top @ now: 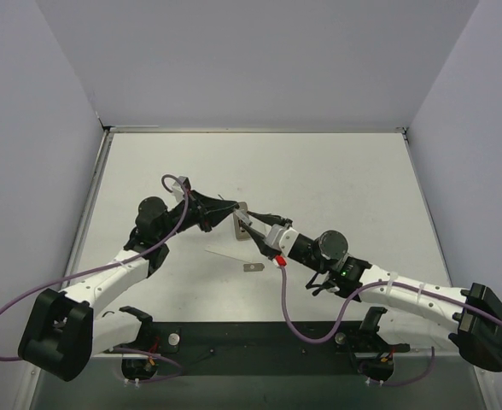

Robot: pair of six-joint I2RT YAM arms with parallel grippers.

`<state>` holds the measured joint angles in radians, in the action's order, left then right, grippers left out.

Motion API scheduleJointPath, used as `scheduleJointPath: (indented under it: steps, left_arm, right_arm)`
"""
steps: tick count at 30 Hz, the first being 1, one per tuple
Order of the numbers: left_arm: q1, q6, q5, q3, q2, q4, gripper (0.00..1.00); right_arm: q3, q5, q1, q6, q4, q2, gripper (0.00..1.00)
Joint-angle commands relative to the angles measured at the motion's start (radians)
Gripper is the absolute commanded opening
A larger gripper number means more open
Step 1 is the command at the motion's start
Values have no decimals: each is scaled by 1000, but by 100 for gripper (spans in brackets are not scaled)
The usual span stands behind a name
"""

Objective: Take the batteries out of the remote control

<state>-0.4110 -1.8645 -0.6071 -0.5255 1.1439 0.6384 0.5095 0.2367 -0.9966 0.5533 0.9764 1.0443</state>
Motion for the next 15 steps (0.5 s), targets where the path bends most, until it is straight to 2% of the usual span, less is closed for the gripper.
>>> scheduleJointPath:
  steps: [1,7,11,12,15]
  left_arm:
    - [0,-27,-19,4,-6,96,0]
    - [0,-94,-17,38,0,202,0]
    - [-3,-101,-26,42,-4,210,0]
    - [-3,-102,-29,44,-4,217,0]
    - [6,-79,-55,50,-3,228,41]
  right_arm:
    - [50,1,-13,8,91,11,27]
    - [67,-13,-16,7,90,22,15]
    - [80,-22,-19,2,93,31,0]
    - [81,-30,-19,-4,96,33,0]
    - [89,-65,-17,-4,81,17,0]
